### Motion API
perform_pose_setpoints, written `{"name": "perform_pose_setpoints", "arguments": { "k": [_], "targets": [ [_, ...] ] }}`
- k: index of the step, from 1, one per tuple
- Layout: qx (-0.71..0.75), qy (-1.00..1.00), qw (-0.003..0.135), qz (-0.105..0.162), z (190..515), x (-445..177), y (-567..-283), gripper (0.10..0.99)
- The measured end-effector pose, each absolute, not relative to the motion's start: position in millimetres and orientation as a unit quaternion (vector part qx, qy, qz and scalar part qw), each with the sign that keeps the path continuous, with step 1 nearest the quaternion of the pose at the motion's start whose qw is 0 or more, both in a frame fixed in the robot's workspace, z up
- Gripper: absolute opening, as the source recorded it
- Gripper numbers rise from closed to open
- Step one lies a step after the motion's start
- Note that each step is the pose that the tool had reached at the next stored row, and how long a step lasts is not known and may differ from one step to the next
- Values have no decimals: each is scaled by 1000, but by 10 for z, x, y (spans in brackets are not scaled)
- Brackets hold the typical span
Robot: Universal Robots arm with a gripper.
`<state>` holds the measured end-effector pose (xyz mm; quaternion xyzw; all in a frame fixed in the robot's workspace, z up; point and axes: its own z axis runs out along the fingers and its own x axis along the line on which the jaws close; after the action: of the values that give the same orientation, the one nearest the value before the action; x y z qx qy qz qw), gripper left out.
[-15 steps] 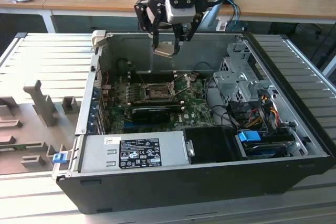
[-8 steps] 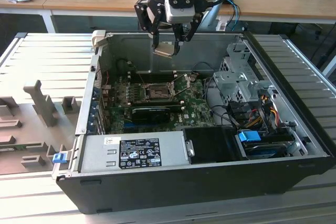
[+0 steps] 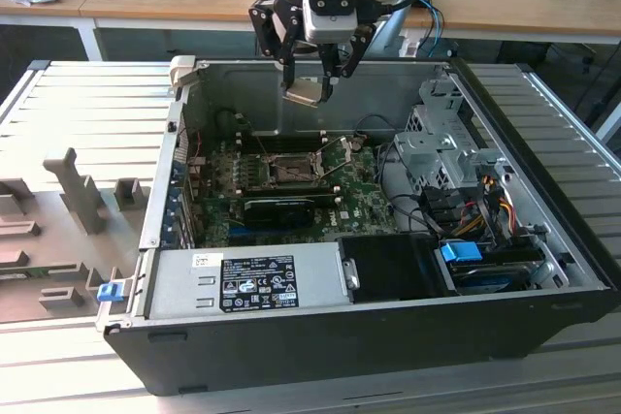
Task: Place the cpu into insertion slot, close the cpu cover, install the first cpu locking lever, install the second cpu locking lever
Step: 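Place the cpu into insertion slot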
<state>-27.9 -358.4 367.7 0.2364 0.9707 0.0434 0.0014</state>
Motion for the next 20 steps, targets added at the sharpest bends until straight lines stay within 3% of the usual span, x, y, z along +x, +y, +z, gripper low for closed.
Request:
{"name": "perform_pose_setpoints", "arguments": {
  "k": [20],
  "targets": [
    [274,961,3,42,3671,-279,-3584,533]
  ]
}}
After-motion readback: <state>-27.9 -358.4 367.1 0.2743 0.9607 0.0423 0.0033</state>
